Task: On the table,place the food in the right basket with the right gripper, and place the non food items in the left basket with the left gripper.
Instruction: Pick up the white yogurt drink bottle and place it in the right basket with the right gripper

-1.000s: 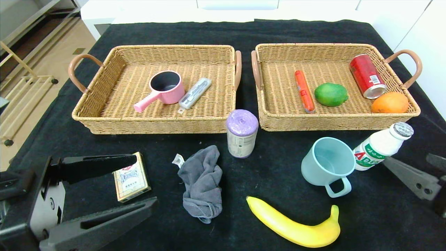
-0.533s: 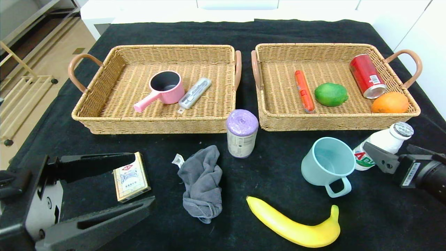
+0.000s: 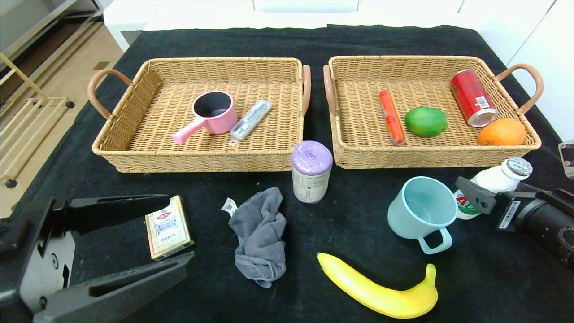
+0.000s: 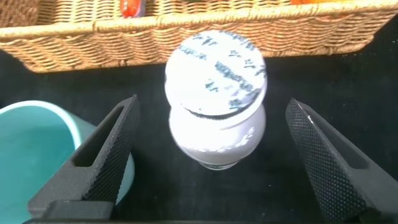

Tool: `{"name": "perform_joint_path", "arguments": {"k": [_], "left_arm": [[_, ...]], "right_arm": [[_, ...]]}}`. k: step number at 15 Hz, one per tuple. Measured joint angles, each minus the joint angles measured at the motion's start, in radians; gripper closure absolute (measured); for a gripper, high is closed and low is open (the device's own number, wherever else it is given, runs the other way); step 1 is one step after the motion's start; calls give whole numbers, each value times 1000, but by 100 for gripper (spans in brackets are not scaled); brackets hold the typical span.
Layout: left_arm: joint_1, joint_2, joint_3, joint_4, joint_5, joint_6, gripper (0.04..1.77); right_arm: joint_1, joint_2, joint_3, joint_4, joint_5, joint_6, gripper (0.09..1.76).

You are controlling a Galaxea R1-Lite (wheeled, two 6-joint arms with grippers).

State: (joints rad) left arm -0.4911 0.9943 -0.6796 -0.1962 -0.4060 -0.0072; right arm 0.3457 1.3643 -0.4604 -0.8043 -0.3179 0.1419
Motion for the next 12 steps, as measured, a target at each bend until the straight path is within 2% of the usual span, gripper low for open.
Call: {"name": "perform_joint_path", "arguments": {"k": [2, 6, 7, 9, 12], "left_arm": [[0, 0, 0, 1, 0, 3, 9], [0, -1, 2, 1, 0, 4, 9], [0, -1, 2, 1, 0, 5, 9], [0, -1, 4, 1, -1, 5, 9], [-1, 0, 5, 1, -1, 7, 9]], "right_arm": [[-6, 2, -1, 0, 0, -1, 14], [-9, 5, 0, 1, 1, -3, 75], [-9, 5, 1, 0, 2, -3, 86], [-9, 5, 3, 0, 3, -5, 94], [-9, 4, 6, 0, 5, -10, 96]]}}
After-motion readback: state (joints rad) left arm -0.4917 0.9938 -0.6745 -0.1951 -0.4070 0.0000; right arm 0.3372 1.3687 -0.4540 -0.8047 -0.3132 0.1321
